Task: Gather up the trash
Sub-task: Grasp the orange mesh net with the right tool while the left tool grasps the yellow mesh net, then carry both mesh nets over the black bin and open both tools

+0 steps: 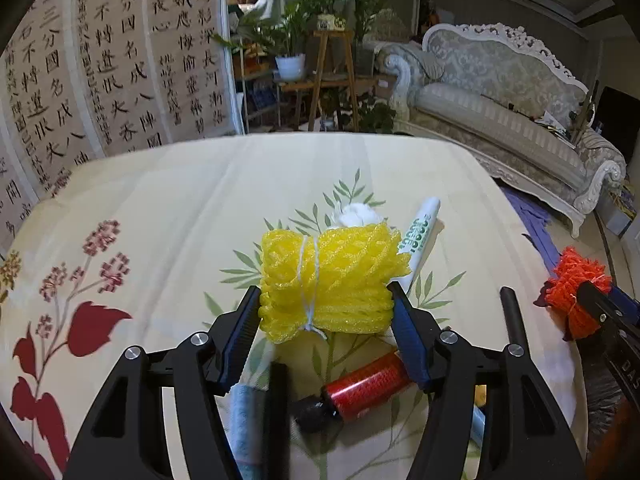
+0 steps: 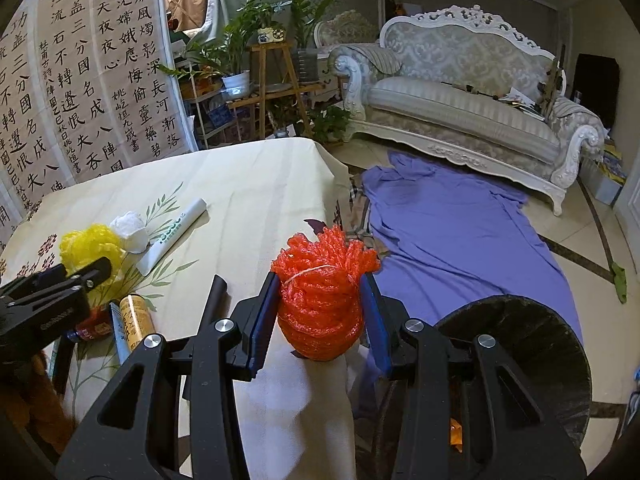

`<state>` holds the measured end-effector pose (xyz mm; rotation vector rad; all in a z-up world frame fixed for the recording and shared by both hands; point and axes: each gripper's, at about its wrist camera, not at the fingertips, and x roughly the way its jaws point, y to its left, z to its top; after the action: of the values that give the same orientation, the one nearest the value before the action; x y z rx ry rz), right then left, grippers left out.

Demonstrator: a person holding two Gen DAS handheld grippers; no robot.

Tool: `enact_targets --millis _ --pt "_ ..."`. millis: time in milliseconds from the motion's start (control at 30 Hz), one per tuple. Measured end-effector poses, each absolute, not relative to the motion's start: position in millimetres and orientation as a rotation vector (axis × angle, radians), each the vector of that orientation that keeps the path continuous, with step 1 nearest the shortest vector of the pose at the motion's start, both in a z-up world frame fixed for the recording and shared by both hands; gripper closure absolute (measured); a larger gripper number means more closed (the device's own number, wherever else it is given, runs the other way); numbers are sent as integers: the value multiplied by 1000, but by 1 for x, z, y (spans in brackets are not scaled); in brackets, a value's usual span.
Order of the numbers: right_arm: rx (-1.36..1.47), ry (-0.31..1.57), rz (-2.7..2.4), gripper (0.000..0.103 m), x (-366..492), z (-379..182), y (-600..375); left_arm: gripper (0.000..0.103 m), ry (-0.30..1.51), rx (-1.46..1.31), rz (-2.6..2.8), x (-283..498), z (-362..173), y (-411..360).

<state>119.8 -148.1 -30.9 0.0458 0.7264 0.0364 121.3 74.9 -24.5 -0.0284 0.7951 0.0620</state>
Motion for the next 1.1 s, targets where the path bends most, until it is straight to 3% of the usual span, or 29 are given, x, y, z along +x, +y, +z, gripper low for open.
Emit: enact_targets --millis 367,1100 --pt "50 695 -22 63 82 -18 -164 41 717 -25 -17 83 3 58" --pt "94 697 -286 63 0 -27 -267 41 683 111 -314 40 -5 -85"
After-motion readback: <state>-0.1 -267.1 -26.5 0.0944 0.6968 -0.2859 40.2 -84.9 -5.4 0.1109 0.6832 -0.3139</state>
